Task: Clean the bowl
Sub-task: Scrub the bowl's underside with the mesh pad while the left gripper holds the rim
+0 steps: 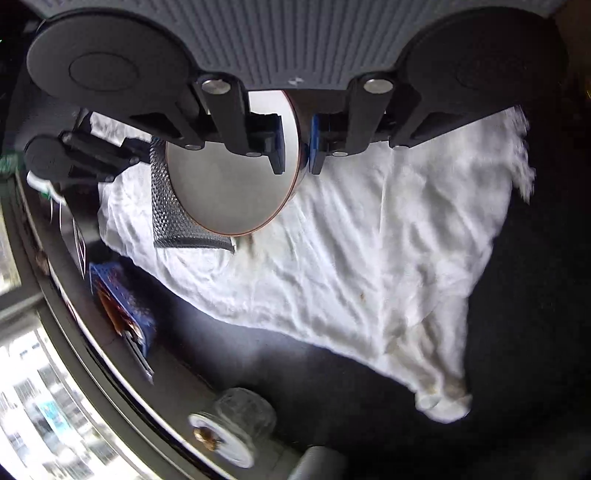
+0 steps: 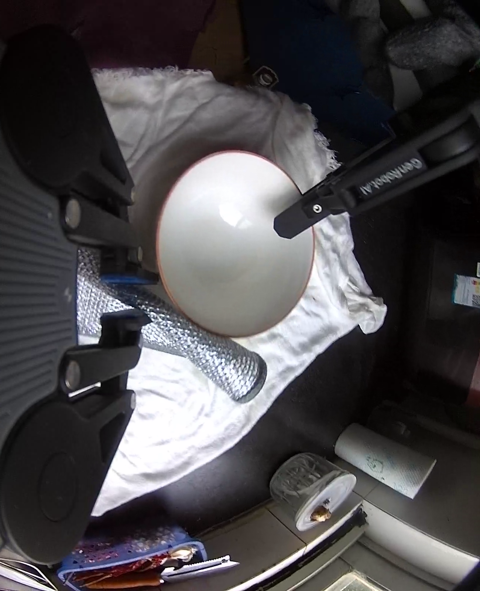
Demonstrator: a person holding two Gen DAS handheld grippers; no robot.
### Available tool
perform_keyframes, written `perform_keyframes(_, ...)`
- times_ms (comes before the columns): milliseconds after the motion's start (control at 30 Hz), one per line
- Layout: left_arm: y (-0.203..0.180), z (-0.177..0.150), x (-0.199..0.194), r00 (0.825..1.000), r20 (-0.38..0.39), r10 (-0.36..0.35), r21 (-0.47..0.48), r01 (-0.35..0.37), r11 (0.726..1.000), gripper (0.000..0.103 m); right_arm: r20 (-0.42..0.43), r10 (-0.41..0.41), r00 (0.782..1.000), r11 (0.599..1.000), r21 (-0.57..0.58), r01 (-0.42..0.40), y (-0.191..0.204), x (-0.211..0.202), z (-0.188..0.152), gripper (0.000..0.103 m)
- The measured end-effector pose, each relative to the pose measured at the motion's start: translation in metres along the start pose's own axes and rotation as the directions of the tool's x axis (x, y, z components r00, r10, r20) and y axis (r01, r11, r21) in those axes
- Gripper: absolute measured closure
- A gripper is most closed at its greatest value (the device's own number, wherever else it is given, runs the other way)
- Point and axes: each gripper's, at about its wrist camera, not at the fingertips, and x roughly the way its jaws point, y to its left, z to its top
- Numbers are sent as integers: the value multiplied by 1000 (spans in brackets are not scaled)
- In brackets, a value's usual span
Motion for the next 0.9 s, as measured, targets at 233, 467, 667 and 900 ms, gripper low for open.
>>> perform_keyframes(233, 5, -23, 2, 1000, 1, -23, -123, 23, 992, 90, 20, 34, 999, 999, 30, -35, 12, -2, -2, 87)
perform_keyframes(467, 2, -38, 1, 1000, 13, -28, -204, 30, 979, 88, 25, 56, 998, 998, 23, -56, 23, -3, -3, 87)
perform_keyframes(667, -9, -32, 2, 1000, -28, -12, -111, 8, 994, 81, 27, 56, 998, 997, 55, -58, 14, -2, -5, 87)
perform_keyframes(900, -9, -1, 4, 999, -12, 44, 86, -43, 995, 75, 35, 4, 999, 997, 80, -7, -9, -7, -5, 87)
